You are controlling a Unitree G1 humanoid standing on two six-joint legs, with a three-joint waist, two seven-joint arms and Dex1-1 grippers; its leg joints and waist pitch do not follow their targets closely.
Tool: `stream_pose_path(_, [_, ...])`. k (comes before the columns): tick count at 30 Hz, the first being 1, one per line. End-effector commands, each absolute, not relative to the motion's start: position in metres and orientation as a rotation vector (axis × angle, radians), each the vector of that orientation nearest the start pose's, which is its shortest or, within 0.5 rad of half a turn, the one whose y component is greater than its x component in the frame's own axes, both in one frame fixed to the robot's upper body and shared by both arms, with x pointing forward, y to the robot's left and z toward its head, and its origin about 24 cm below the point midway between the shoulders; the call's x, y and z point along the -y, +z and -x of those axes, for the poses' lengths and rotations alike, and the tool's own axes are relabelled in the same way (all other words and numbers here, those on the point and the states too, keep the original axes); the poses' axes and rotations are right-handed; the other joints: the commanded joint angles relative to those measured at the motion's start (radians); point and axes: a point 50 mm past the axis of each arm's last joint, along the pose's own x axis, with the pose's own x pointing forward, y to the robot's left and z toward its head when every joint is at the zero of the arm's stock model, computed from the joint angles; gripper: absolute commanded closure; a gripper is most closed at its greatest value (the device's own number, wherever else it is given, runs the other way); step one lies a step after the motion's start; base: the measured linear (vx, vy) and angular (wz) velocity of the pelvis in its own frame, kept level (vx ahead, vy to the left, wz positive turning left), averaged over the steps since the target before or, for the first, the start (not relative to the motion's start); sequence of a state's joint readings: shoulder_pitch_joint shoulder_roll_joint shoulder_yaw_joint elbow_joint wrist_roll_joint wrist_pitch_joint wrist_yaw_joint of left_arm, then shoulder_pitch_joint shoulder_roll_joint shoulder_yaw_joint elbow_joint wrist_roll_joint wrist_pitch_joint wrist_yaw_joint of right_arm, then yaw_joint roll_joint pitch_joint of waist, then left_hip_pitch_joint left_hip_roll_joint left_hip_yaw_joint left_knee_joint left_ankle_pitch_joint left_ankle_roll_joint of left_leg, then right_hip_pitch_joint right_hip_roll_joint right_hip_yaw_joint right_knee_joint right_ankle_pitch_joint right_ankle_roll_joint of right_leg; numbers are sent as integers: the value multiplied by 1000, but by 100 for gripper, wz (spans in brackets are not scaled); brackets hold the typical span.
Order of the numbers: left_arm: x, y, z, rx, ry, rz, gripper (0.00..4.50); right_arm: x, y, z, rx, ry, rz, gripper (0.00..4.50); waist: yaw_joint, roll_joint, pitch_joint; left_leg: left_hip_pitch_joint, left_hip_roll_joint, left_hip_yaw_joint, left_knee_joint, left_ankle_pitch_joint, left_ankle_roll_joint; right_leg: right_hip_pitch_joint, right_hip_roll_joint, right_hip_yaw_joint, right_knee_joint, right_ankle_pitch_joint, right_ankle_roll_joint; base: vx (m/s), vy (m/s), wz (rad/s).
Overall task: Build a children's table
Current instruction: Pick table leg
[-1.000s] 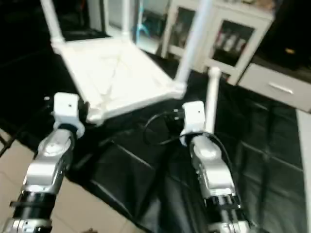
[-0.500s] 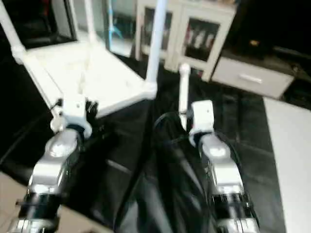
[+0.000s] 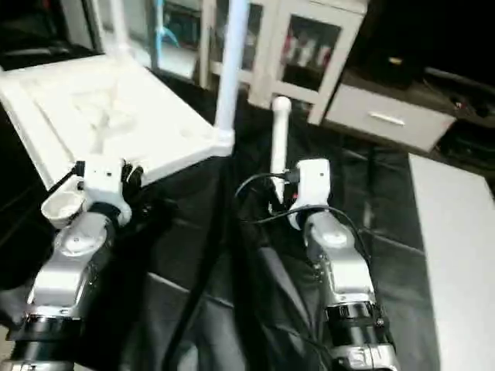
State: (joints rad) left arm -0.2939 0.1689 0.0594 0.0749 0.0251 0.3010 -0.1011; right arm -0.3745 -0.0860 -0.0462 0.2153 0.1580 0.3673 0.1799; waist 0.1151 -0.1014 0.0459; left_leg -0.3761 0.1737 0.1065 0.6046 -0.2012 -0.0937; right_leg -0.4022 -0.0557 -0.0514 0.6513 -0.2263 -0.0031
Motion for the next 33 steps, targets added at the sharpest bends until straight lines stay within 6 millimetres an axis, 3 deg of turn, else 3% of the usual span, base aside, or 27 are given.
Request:
stream_pose_path(1, [-177,80,-305,-104,-95,-195,358,146,64,-326,-224,189,-101,3,2,27,-49,21,40,9,-87,-153,-29,67,-77,35,-81,-22,-115,-88,-10,-4])
stream_pose_path(2, [-178,79,-303,-118,-129,-220,358,151,61,-332,-254,138,-104,3,-2,28,-40,26,42,13,-95,-265,-52,57,-76,38,-95,-191,-112,-88,-10,-4])
stream_pose_path(4, [-177,78,-301,-129,-182,-239,358,156,59,-341,-277,97,-112,3,-3,26,-32,37,39,16,-96,-387,-66,40,-80,39,-119,-417,-78,-99,-6,-2])
stream_pose_path(5, [-176,78,-301,-131,-194,-242,358,157,59,-342,-279,90,-116,3,-5,32,-30,41,39,12,-96,-423,-68,31,-85,38,-127,-487,-67,-97,-4,-1])
stream_pose_path(7, [-175,78,-299,-143,-244,-256,358,160,60,-352,-291,64,-132,3,-1,35,-33,44,42,10,-95,-440,-70,27,-90,38,-132,-511,-60,-82,-1,0])
stream_pose_path(12, [-173,80,-296,-167,-338,-301,358,156,62,-371,-352,100,-127,3,-3,36,-38,28,43,13,-98,-394,-68,34,-87,35,-117,-408,-91,-27,0,0])
stream_pose_path(14, [-172,83,-290,-190,-411,-313,358,149,65,-382,-412,136,-129,3,-4,19,-40,27,44,21,-94,-353,-61,34,-89,34,-112,-386,-105,0,0,0])
stream_pose_path(15, [-171,84,-290,-191,-417,-313,358,148,66,-383,-416,138,-130,3,-3,24,-41,25,44,20,-94,-349,-61,35,-90,34,-109,-387,-112,0,0,0])
stream_pose_path(16, [-164,87,-281,-210,-533,-301,358,146,68,-389,-460,115,-97,3,-4,18,-45,20,46,25,-92,-297,-62,38,-91,33,-104,-338,-121,0,0,0])
stream_pose_path(18, [-160,89,-278,-217,-581,-293,358,147,69,-390,-482,92,-59,3,-1,21,-50,13,45,27,-91,-249,-59,42,-86,32,-95,-286,-132,0,0,0])
stream_pose_path(19, [-156,90,-274,-227,-635,-286,358,148,69,-392,-500,68,-20,3,3,21,-53,14,43,36,-84,-176,-61,35,-78,32,-81,-154,-158,0,0,0])
stream_pose_path(20, [-152,91,-269,-236,-702,-286,358,148,70,-393,-511,63,-21,3,4,21,-50,15,44,41,-84,-180,-59,33,-77,32,-82,-140,-160,0,0,0])
stream_pose_path(21, [-151,92,-268,-239,-717,-286,358,147,70,-393,-513,66,-26,3,5,23,-52,13,44,41,-83,-174,-59,37,-78,32,-76,-121,-164,53,-11,2])
stream_pose_path(22, [-144,93,-256,-273,-845,-296,358,144,72,-394,-520,93,-73,3,8,20,-58,13,46,46,-81,-151,-59,43,-78,31,-68,-77,-168,57,-9,-2])
stream_pose_path(23, [-142,93,-252,-290,-886,-304,358,143,71,-394,-538,103,-92,3,7,19,-56,8,47,50,-81,-124,-58,45,-74,30,-64,-37,-171,57,-9,-2])
stream_pose_path(25, [-143,94,-250,-302,-892,-306,358,141,68,-393,-581,124,-115,3,6,21,-56,10,47,54,-79,-97,-59,46,-69,30,-59,21,-178,26,1,-1])
stream_pose_path(26, [-143,94,-250,-302,-889,-306,358,141,67,-392,-588,128,-118,3,4,22,-57,10,47,55,-78,-93,-59,49,-68,30,-58,38,-183,0,0,0])
stream_pose_path(28, [-145,95,-251,-303,-864,-309,358,141,59,-389,-640,143,-115,3,5,-3,-55,7,47,58,-79,-88,-50,54,-71,30,-62,19,-179,0,0,0])
stream_pose_path(29, [-145,95,-251,-303,-862,-309,358,141,59,-388,-642,143,-116,3,8,9,-54,10,47,57,-79,-94,-52,51,-74,31,-62,-5,-175,0,0,0])
stream_pose_path(30, [-146,95,-250,-309,-855,-313,358,142,54,-386,-669,147,-118,30,6,-3,-53,10,50,58,-80,-99,-57,50,-74,30,-64,-17,-171,0,0,0])
stream_pose_path(31, [-147,95,-248,-314,-856,-314,358,142,52,-384,-681,152,-119,38,7,-6,-52,10,50,58,-81,-102,-59,51,-74,30,-64,-28,-170,0,0,0])
stream_pose_path(32, [-147,95,-248,-315,-858,-313,358,142,51,-384,-683,154,-119,38,7,0,-50,12,52,56,-83,-115,-67,48,-75,30,-64,-46,-165,0,0,0])
stream_pose_path(33, [-148,95,-246,-322,-858,-312,358,142,48,-382,-705,166,-112,38,5,-12,-51,13,52,57,-82,-118,-68,48,-75,29,-66,-53,-162,0,0,0])
